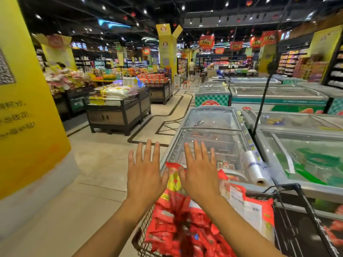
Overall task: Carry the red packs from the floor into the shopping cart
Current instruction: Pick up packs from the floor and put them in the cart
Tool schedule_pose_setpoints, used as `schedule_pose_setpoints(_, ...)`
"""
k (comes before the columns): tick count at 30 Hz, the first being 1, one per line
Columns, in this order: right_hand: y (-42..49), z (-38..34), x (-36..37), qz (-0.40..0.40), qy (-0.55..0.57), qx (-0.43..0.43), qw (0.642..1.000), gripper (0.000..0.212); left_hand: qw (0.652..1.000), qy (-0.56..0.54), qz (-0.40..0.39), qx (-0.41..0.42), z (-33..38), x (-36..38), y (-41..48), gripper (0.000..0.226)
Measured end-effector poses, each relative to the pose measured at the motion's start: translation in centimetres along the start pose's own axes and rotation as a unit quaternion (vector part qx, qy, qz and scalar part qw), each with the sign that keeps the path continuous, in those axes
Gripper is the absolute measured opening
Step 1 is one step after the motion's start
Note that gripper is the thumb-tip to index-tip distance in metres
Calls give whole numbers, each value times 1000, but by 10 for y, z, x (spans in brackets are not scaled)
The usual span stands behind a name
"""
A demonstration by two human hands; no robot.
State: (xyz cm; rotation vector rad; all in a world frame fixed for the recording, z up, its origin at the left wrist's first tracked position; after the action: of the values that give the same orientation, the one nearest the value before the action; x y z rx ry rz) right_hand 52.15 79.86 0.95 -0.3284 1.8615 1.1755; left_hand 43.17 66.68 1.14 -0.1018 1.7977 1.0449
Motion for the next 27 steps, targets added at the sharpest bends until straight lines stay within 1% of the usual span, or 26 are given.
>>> schedule_pose_setpoints(6,10,-109,11,-29,38,-72,996,79,995,47,-33,-82,-103,-11,-27,89)
schedule_pose_setpoints(13,12,-262,19,-72,86,-161,981,75,984,86,-52,-149,-240,-41,-67,88)
schedule_pose_setpoints(16,8,-327,20,-72,109,-186,974,74,978,100,-37,-179,-299,-55,-91,87)
schedule_pose_setpoints(21,-11,-438,29,-96,145,-255,951,74,964,127,-27,-231,-391,-79,-144,87)
schedule_pose_setpoints(24,-30,-502,28,-101,182,-296,932,75,949,156,-38,-273,-441,-97,-180,84)
schedule_pose_setpoints(27,-49,-563,26,-122,201,-345,909,75,930,174,-41,-321,-485,-116,-217,85)
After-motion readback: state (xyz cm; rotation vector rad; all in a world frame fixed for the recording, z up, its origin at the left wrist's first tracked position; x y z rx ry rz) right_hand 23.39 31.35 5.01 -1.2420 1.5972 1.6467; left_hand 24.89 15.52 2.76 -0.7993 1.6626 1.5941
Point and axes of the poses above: each hand's wrist, its own y-axis towards the middle knuckle, its own x-axis out of the palm, z = x × y, the point moved 3 cm from there along y, towards the middle knuckle, and after that the axes turned 7 degrees about x, right-handed, at the moved point
